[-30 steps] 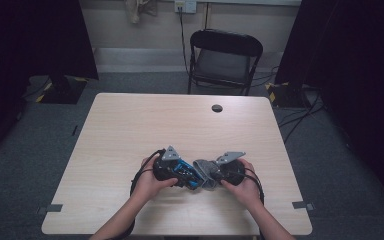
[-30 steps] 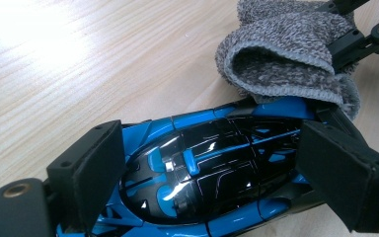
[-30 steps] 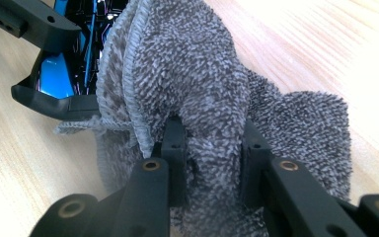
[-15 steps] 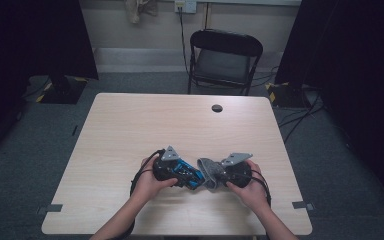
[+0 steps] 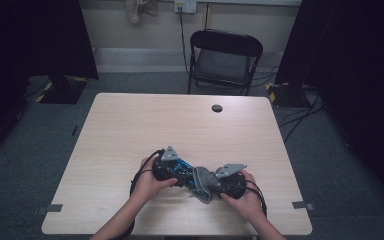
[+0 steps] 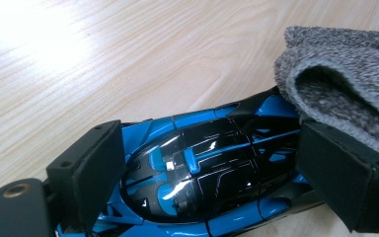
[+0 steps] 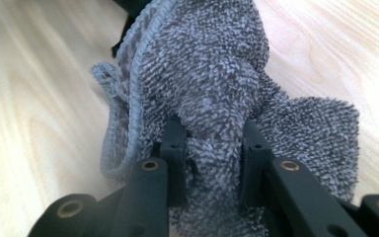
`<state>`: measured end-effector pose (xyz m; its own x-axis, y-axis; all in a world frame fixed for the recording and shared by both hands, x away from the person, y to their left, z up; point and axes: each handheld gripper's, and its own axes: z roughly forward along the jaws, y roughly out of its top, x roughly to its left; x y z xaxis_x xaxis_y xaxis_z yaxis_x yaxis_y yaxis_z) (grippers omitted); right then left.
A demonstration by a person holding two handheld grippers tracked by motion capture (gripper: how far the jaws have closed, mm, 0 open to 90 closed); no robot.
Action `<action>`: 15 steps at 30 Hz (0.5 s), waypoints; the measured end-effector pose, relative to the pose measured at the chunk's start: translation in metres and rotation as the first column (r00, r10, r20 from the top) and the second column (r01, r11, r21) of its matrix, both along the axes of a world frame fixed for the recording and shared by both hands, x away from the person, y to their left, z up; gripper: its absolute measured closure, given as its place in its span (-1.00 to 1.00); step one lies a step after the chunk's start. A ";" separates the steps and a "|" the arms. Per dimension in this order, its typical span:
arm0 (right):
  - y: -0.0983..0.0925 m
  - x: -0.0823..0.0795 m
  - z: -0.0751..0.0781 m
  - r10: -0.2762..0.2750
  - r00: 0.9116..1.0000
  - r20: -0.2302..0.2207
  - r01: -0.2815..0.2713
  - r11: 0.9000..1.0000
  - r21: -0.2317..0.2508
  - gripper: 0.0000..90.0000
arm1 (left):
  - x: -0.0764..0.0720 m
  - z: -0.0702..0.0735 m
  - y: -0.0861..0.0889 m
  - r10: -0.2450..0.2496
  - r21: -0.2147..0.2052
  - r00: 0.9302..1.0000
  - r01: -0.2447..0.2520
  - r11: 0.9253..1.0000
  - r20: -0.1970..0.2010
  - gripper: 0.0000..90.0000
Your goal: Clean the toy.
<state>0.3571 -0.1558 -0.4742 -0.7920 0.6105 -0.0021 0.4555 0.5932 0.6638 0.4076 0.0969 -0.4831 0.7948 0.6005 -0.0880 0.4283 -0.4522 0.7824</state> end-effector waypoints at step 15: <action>-0.001 0.014 -0.001 -0.066 0.998 0.020 0.066 0.998 0.001 0.58 | 0.000 -0.001 0.001 0.001 -0.008 1.000 -0.001 1.000 0.002 -0.74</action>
